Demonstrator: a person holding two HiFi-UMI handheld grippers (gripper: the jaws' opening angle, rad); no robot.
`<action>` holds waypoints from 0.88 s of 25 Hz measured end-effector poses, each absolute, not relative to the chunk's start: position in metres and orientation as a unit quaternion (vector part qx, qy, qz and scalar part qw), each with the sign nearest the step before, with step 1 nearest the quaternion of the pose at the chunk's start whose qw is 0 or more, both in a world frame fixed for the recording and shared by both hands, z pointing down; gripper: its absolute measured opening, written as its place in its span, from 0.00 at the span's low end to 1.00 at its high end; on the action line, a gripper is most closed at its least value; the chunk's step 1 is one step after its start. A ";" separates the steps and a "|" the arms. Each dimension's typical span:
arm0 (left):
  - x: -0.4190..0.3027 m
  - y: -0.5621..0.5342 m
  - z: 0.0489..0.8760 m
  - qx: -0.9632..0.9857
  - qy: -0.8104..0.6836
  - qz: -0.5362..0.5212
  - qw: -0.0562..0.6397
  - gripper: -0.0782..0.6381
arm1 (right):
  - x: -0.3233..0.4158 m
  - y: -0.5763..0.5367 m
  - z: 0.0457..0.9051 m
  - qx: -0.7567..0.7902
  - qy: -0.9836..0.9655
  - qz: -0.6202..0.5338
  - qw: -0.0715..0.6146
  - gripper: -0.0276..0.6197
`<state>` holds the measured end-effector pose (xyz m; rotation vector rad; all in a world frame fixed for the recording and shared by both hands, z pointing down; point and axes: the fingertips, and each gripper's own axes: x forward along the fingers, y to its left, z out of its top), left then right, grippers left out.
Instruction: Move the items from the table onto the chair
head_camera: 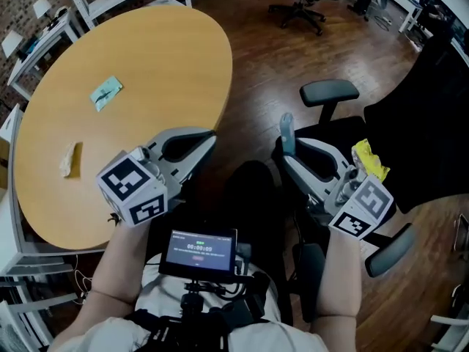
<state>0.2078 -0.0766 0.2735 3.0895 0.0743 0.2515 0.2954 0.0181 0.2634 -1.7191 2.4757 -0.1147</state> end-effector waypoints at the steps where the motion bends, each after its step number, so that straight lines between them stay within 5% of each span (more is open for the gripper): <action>1: 0.211 -0.076 0.273 0.996 0.025 0.082 0.021 0.12 | 0.302 0.024 0.267 -0.576 0.814 -0.042 0.066 0.25; 22: 0.291 -0.009 0.270 0.989 0.132 0.071 -0.012 0.13 | 0.374 0.074 0.326 -0.654 0.745 -0.092 0.090 0.25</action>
